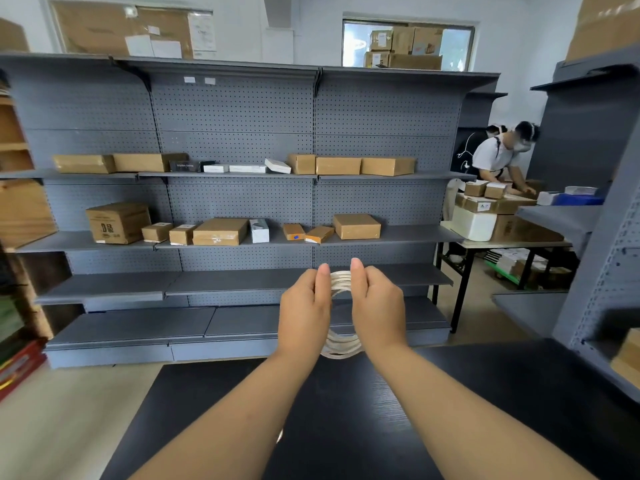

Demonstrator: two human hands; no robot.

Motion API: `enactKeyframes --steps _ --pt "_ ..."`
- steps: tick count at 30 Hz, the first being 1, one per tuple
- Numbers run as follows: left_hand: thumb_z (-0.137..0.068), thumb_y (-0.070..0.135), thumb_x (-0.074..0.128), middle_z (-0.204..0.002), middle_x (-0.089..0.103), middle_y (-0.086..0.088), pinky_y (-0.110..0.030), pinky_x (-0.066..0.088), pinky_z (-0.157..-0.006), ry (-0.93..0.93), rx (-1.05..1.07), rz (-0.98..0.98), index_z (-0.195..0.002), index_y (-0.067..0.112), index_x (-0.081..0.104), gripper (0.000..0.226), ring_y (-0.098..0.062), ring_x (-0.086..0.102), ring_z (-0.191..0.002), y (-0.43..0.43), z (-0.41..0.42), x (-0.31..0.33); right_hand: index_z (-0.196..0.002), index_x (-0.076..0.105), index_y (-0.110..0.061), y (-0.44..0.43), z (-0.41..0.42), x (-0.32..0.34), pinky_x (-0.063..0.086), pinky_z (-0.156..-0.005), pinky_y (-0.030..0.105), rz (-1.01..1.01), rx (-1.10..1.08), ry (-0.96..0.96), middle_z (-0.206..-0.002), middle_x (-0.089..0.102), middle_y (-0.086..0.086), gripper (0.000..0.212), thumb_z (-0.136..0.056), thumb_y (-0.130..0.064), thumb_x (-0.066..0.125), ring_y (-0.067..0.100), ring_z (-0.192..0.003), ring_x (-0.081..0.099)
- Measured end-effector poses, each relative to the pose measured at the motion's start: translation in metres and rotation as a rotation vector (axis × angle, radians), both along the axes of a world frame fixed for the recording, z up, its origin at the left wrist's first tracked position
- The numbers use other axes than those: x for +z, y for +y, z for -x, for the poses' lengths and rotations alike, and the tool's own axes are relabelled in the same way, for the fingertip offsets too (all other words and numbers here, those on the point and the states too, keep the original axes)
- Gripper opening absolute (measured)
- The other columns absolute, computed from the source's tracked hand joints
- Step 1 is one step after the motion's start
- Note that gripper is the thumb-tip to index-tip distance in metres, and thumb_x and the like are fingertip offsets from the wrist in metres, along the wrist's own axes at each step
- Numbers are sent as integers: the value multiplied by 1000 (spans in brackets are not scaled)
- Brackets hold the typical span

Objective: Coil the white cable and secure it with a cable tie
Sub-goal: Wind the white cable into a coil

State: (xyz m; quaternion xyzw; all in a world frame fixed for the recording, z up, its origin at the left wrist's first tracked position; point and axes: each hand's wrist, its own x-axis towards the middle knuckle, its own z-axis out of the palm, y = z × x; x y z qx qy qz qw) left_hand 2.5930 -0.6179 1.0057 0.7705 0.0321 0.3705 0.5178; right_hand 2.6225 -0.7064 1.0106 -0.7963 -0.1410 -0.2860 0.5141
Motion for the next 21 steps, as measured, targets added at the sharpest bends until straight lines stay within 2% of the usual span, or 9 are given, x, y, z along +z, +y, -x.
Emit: enactKeyframes --steps 2,4,6,8,11,14,17,19,21 --pt "-97 37 35 -64 53 -11 -32 43 -60 16 -33 77 -70 4 48 45 -14 52 -57 -3 2 -3 -53 32 -19 -3 -1 0 29 -56 31 -23 -2 17 -51 40 -5 48 -96 -40 39 22 -58 40" --pt "-97 35 37 -70 57 -3 -20 43 -59 30 -52 148 -78 6 55 39 -5 58 -58 -9 5 -7 -52 33 -17 -4 -2 0 25 -56 31 -91 -19 59 -51 40 -4 50 -96 -40 39 23 -59 38" --pt "-96 38 40 -77 62 5 -22 43 -60 50 -25 236 -86 13 58 33 -7 63 -65 -16 7 -11 -52 33 -16 -5 -3 1 26 -57 31 -179 -25 95 -50 39 -4 51 -97 -39 38 22 -57 36" --pt "-93 45 41 -83 66 3 -25 42 -63 67 43 350 -90 17 57 33 -12 62 -70 -23 8 -16 -51 34 -16 -6 -1 3 29 -57 32 -251 -32 114 -50 39 -3 51 -97 -38 38 20 -55 35" --pt "-92 52 38 -80 67 0 -33 46 -71 89 144 521 -85 17 57 40 -15 61 -74 -34 10 -17 -50 31 -17 -9 3 4 27 -52 34 -316 -42 119 -48 37 -3 52 -97 -37 39 14 -49 32" --pt "-94 50 33 -70 66 -7 -34 47 -65 95 149 643 -75 11 60 51 -20 58 -60 -42 12 -10 -51 31 -14 -10 7 2 27 -53 34 -378 -44 156 -48 36 -1 53 -97 -38 39 15 -49 31" --pt "-95 50 30 -59 59 -6 -30 42 -57 126 147 606 -66 5 58 60 -21 52 -55 -37 13 -3 -51 34 -14 -15 8 -1 30 -57 33 -432 -30 190 -50 39 0 53 -97 -40 38 16 -50 33" --pt "-94 54 27 -66 59 -8 -33 43 -64 203 102 513 -72 3 62 66 -24 54 -65 -30 10 -2 -50 34 -15 -19 9 2 29 -55 33 -432 -23 191 -50 39 -1 53 -97 -39 39 16 -50 33" --pt "-90 63 22 -77 62 -9 -37 47 -80 325 17 416 -82 3 66 75 -28 59 -80 -19 7 -5 -49 31 -17 -25 10 5 27 -51 34 -417 -18 172 -48 35 -3 53 -97 -37 40 15 -49 31"
